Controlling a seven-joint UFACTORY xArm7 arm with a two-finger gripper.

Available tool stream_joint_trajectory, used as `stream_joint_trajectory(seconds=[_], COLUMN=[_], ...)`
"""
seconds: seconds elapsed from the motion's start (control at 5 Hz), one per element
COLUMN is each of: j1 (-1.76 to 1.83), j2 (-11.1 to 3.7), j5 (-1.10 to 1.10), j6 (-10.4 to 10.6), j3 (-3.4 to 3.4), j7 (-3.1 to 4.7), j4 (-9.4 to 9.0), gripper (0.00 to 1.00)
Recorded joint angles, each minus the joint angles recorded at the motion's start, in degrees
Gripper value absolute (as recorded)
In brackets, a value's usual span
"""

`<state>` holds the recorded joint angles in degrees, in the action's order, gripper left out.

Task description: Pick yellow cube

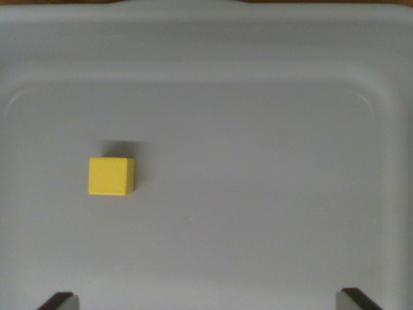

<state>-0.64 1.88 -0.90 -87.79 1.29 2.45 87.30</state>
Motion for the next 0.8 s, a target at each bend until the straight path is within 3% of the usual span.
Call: stream_joint_trajectory(seconds=[0.6, 0.8], j1=[0.12, 0.3], j2=[-0.51, -1.25], j5=[0.0, 0.0], j6=[0.8, 1.9], j3=[-0.13, -0.31], j7=[-0.2, -0.49], j4=[-0.37, -0.9], gripper=[0.0, 0.0])
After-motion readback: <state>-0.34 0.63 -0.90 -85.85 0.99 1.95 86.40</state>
